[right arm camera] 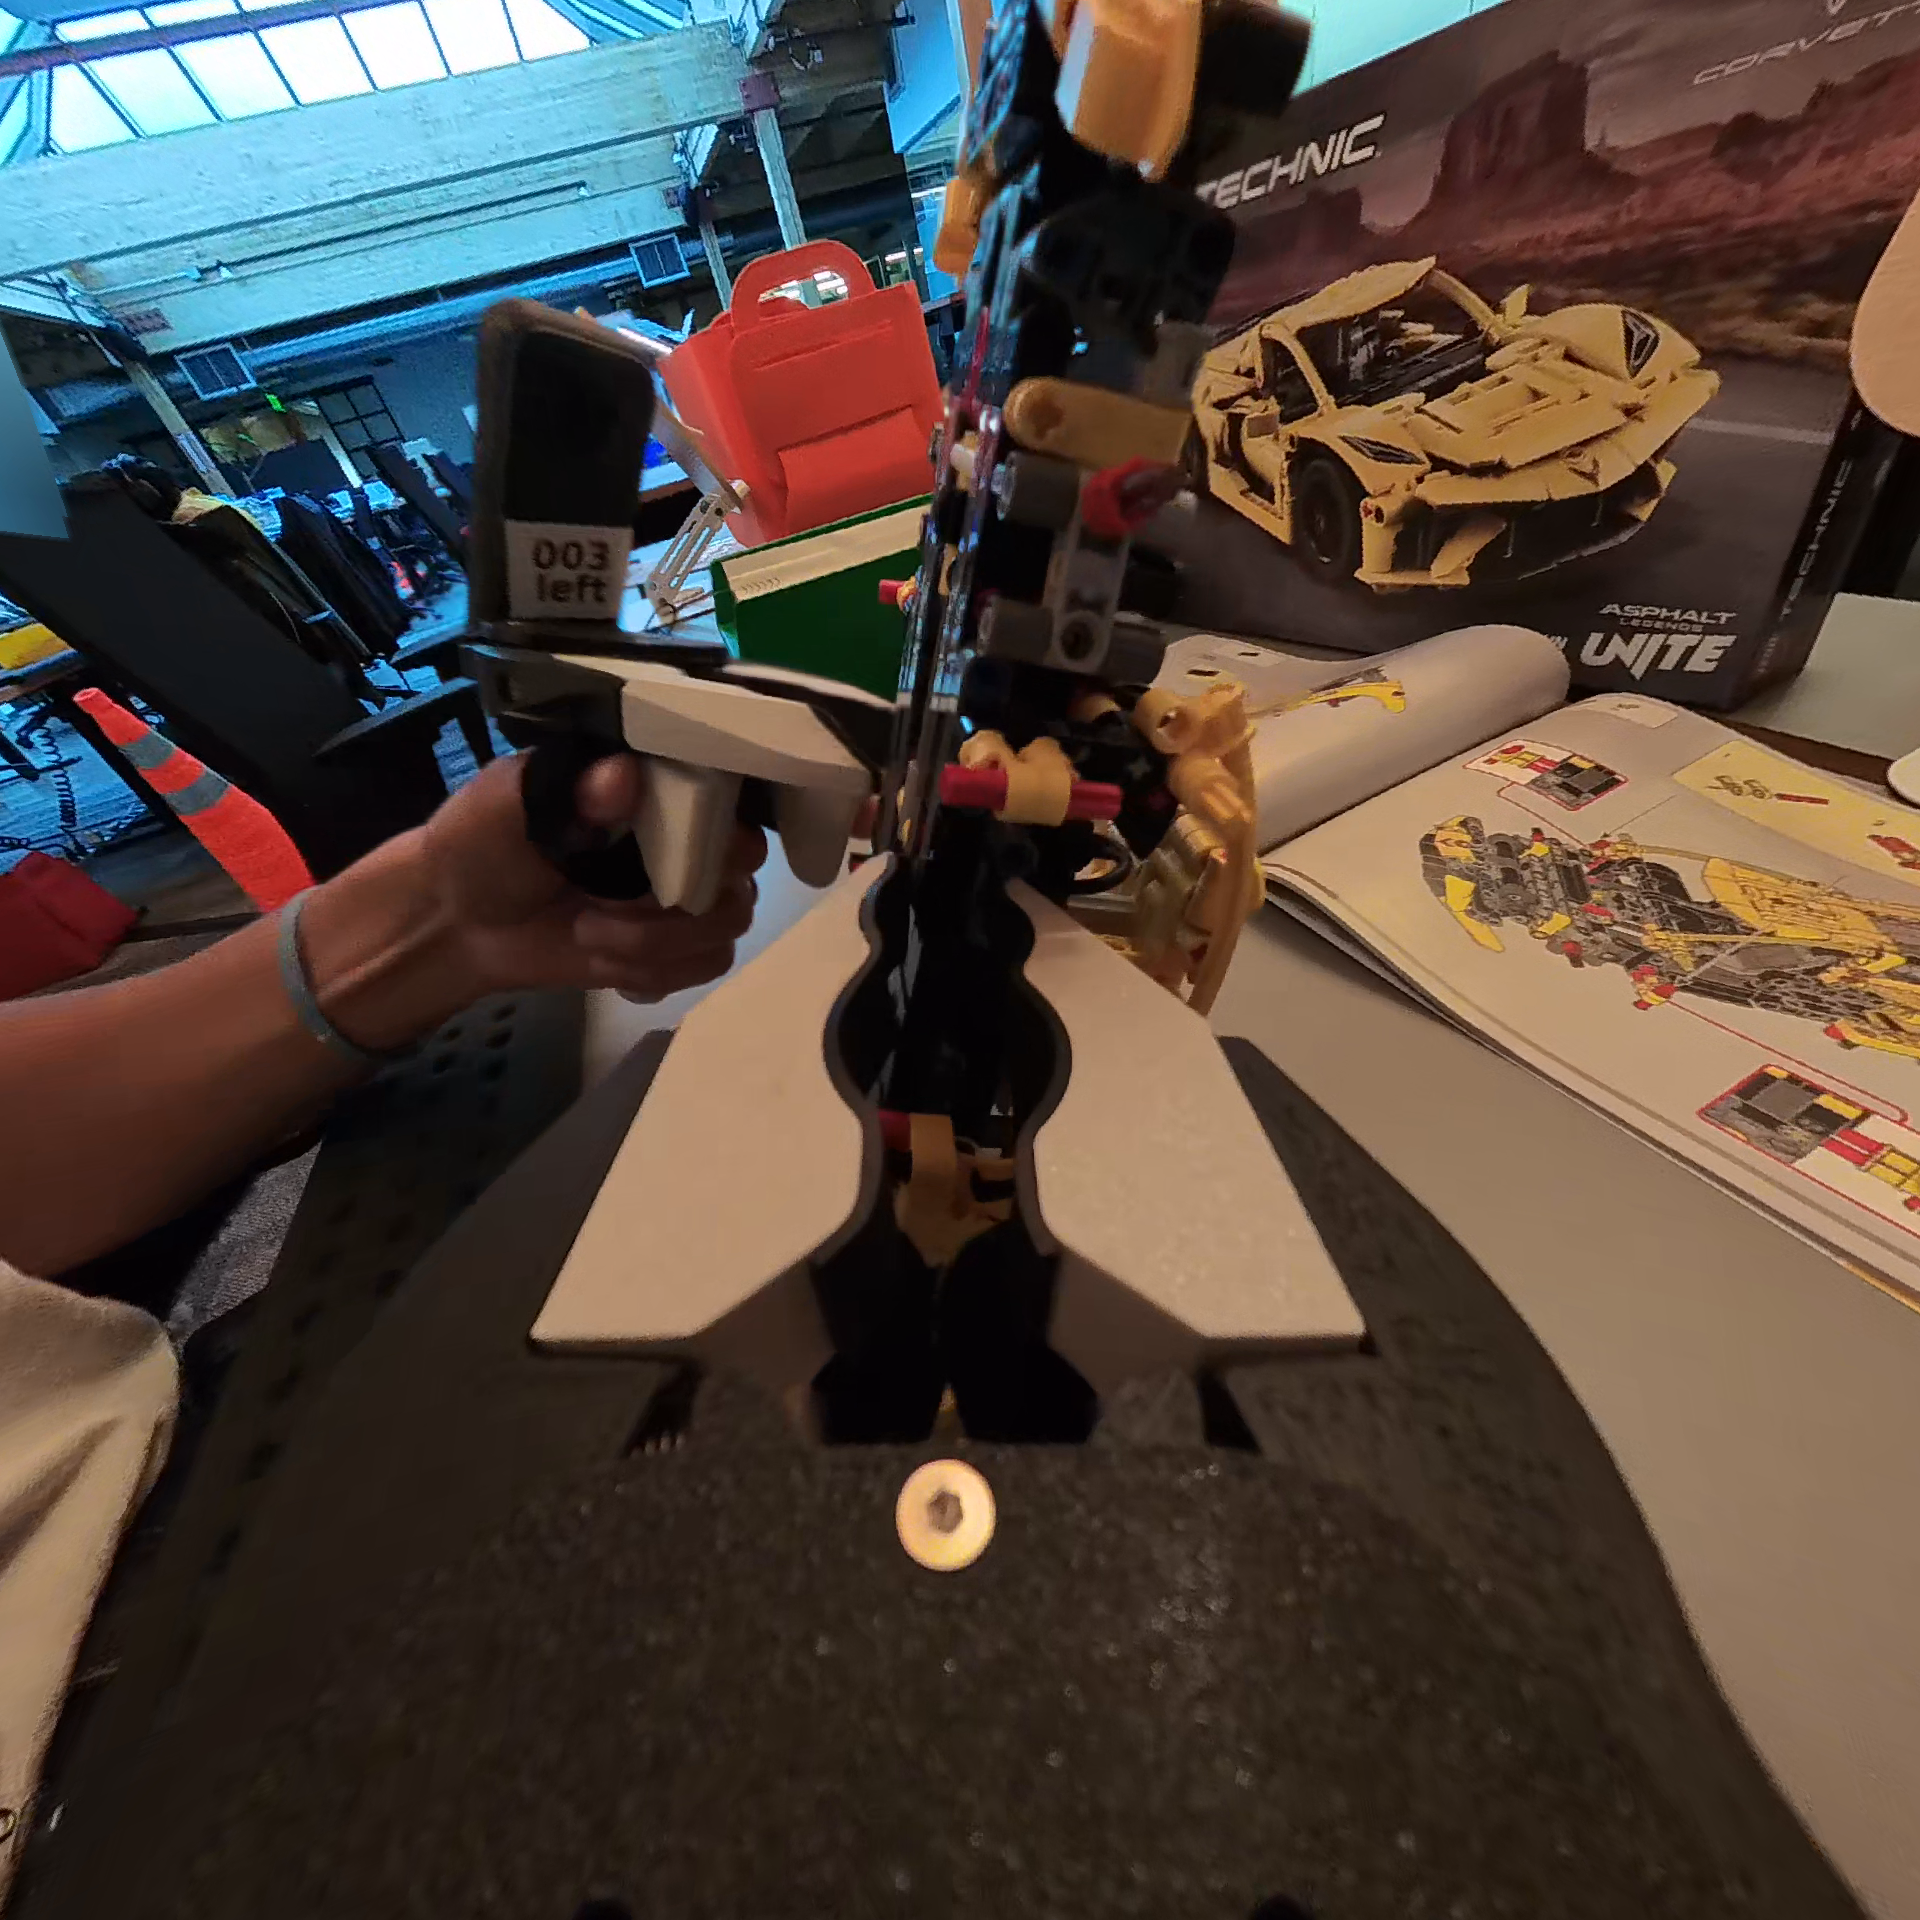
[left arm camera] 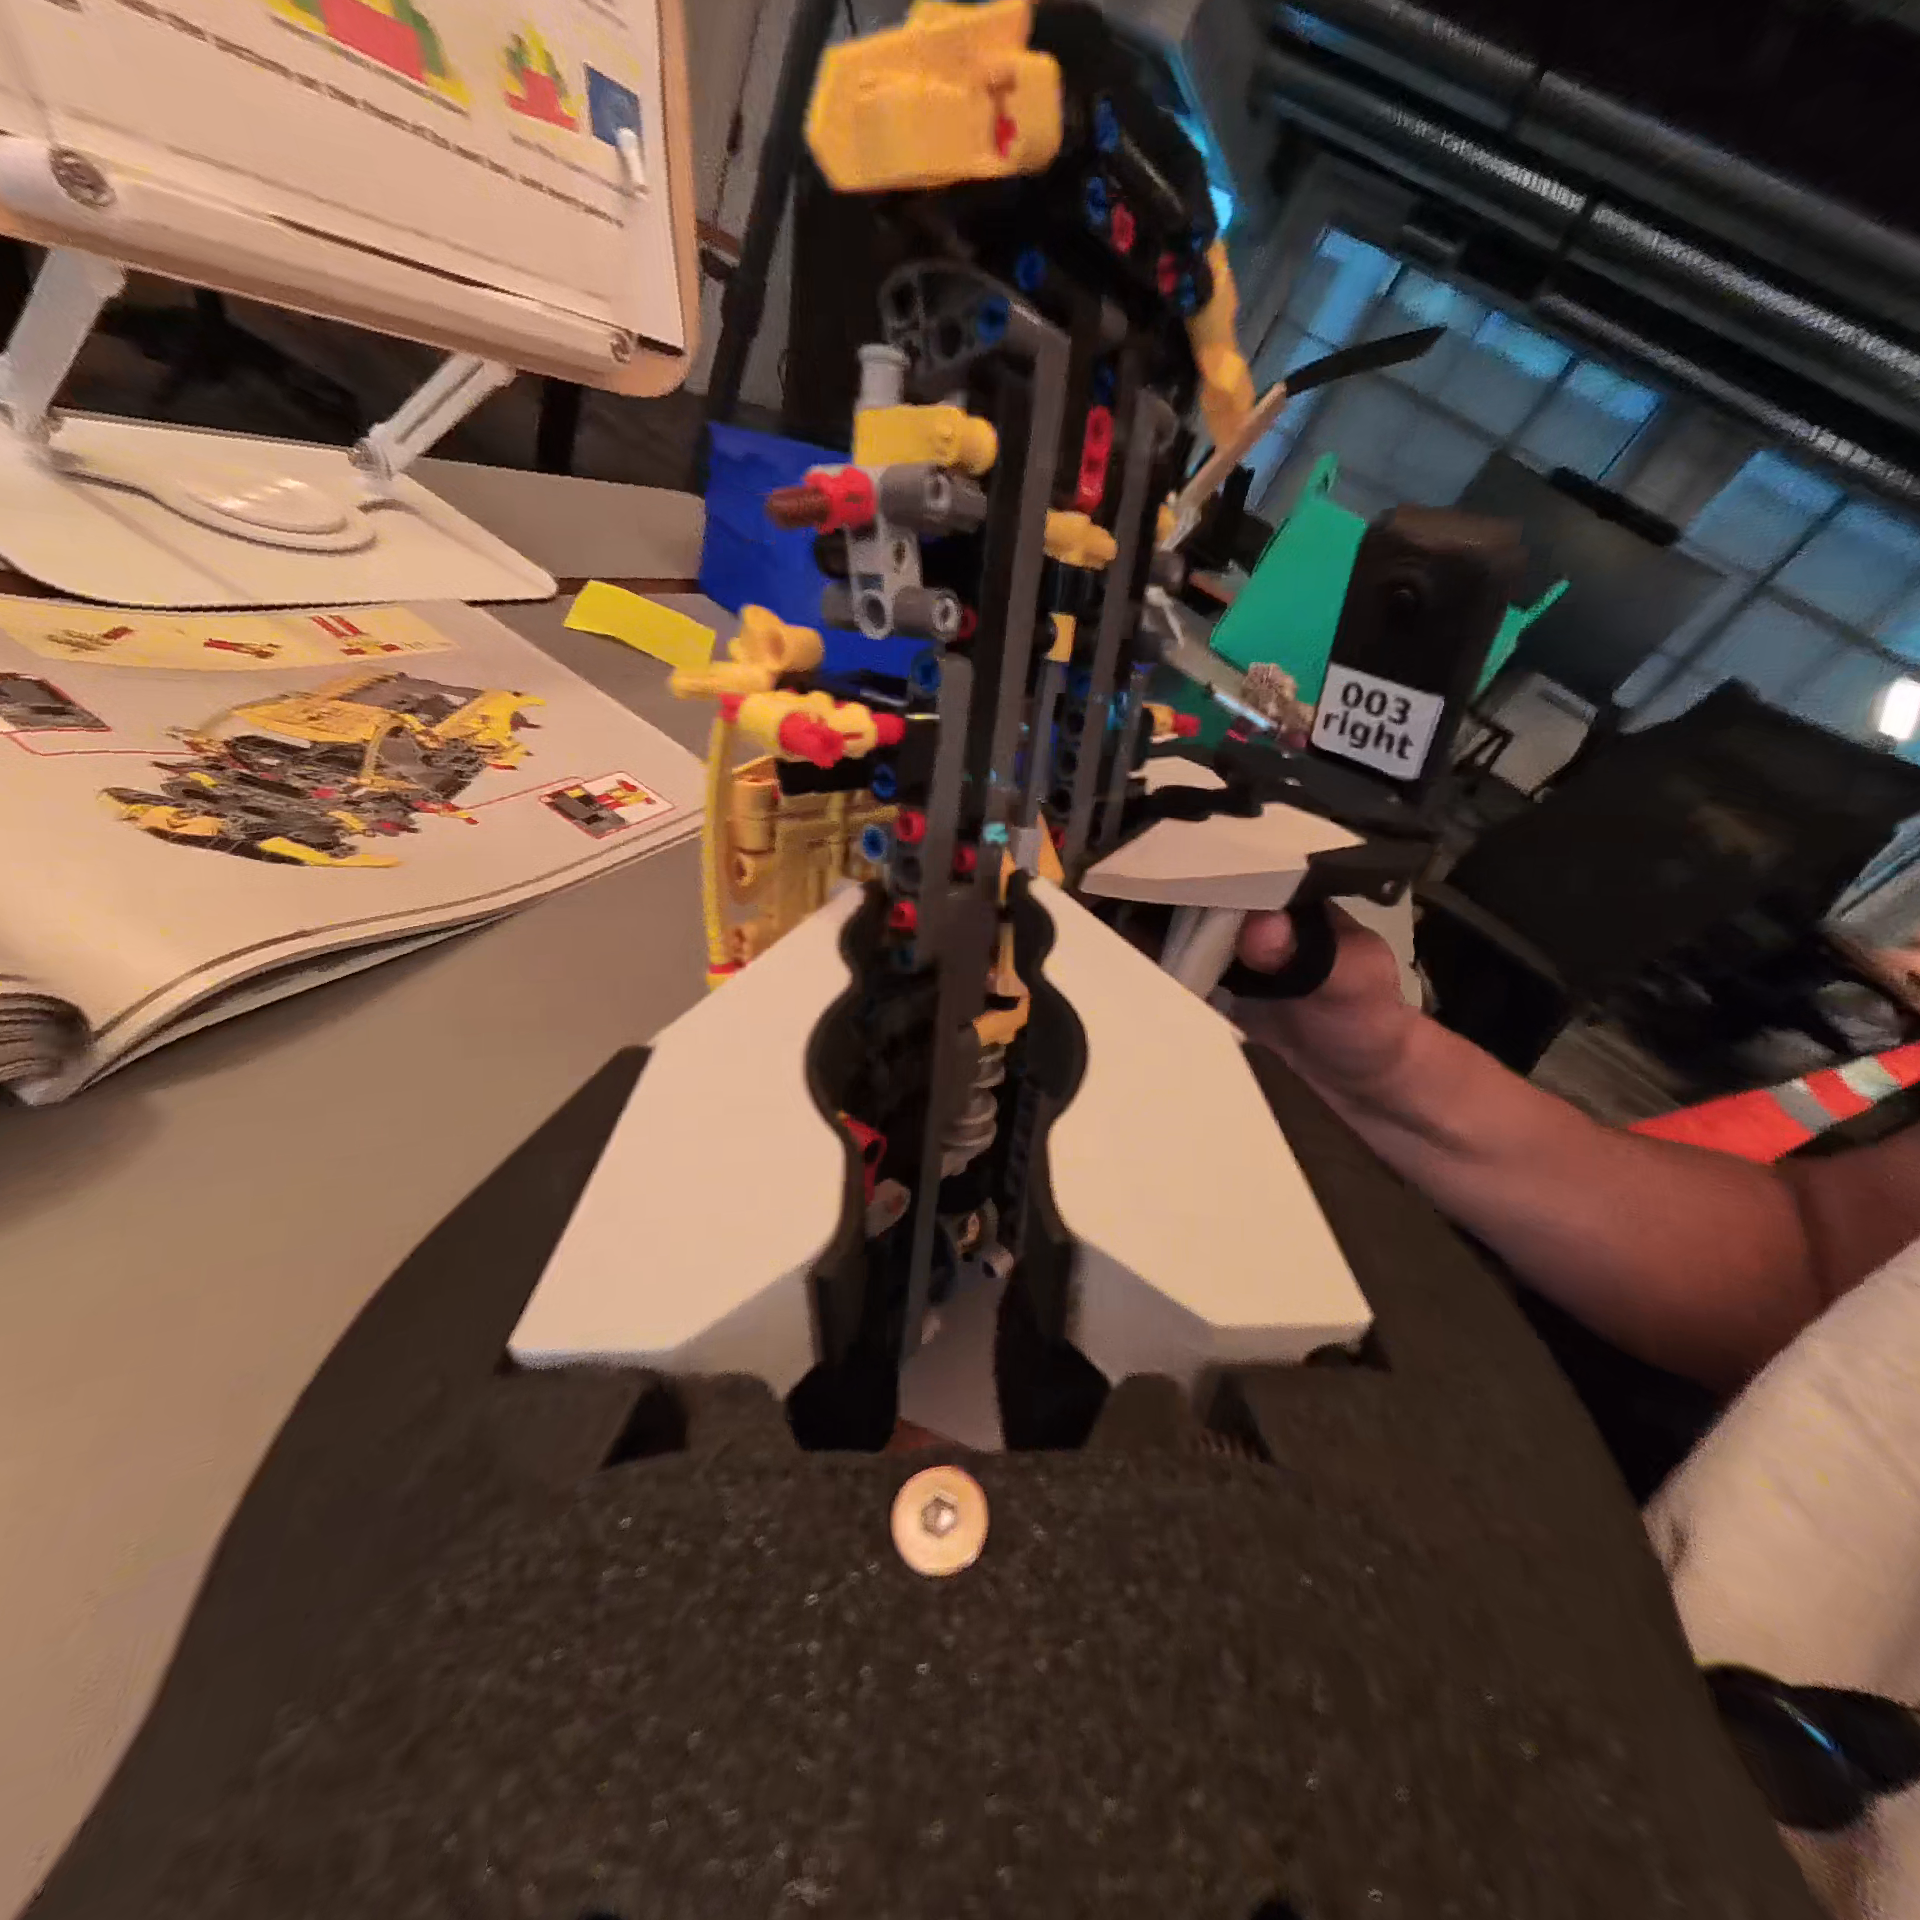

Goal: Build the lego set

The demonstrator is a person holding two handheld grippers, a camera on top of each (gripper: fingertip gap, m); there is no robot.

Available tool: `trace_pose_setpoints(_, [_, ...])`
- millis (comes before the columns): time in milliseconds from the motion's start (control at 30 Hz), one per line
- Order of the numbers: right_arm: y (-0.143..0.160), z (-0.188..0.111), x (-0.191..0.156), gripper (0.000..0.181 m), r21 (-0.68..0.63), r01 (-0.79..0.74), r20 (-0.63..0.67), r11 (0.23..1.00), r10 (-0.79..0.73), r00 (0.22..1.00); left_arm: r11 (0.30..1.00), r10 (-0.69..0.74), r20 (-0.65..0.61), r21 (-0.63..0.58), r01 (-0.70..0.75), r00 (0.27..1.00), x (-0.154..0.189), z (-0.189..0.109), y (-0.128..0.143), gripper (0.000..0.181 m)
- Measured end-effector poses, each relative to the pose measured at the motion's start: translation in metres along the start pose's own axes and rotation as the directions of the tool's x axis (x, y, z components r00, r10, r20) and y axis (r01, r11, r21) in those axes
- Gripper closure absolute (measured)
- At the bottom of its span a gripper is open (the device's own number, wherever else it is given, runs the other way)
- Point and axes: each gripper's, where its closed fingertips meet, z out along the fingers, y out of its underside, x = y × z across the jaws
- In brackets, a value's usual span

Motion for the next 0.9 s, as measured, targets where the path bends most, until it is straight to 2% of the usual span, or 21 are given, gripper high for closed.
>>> trace_pose_setpoints(100, [0.0, 0.0, 0.001, 0.168, 0.006, -0.037, 0.015, 0.999, 0.037, 0.999, 0.999, -0.032, -0.068, 0.015, 0.033, 0.997, -0.002, 0.0, -0.001, 0.164])
trace_pose_setpoints(233, [-0.001, 0.0, 0.001, 0.167, 0.033, -0.147, 0.076, 0.989, 0.144, 0.987, 0.999, 0.022, -0.118, -0.046, -0.027, 0.993, 0.0, -0.003, -0.003, 0.169])
trace_pose_setpoints(300, [-0.004, 0.001, 0.0, 0.166, 0.064, -0.249, 0.151, 0.966, 0.237, 0.96, 0.997, 0.02, -0.185, -0.064, -0.032, 0.983, 0.009, -0.006, -0.014, 0.175])
trace_pose_setpoints(367, [-0.003, 0.004, -0.004, 0.166, 0.055, -0.355, 0.222, 0.933, 0.335, 0.916, 0.985, 0.079, -0.194, -0.137, -0.107, 0.978, 0.011, -0.008, -0.018, 0.175])
trace_pose_setpoints(433, [0.002, 0.009, -0.004, 0.166, 0.05, -0.32, 0.201, 0.946, 0.304, 0.931, 0.956, 0.143, -0.19, -0.227, -0.185, 0.971, 0.009, -0.008, -0.018, 0.175])
trace_pose_setpoints(567, [0.008, 0.015, -0.006, 0.165, 0.009, -0.398, 0.25, 0.917, 0.384, 0.889, 0.912, 0.145, -0.241, -0.344, -0.224, 0.96, 0.008, -0.01, -0.017, 0.175])
trace_pose_setpoints(700, [0.018, 0.015, -0.004, 0.166, -0.024, -0.324, 0.189, 0.946, 0.323, 0.927, 0.894, 0.068, -0.278, -0.409, -0.182, 0.958, 0.0, -0.008, -0.014, 0.175])
trace_pose_setpoints(800, [0.035, 0.004, 0.005, 0.145, -0.114, -0.236, 0.084, 0.965, 0.246, 0.965, 0.856, 0.058, -0.285, -0.478, -0.195, 0.957, -0.008, -0.005, -0.01, 0.175])
trace_pose_setpoints(900, [0.052, -0.027, 0.017, 0.136, -0.263, -0.092, -0.021, 0.96, 0.089, 0.996, 0.788, 0.057, -0.301, -0.572, -0.228, 0.952, -0.013, -0.003, 0.001, 0.175])
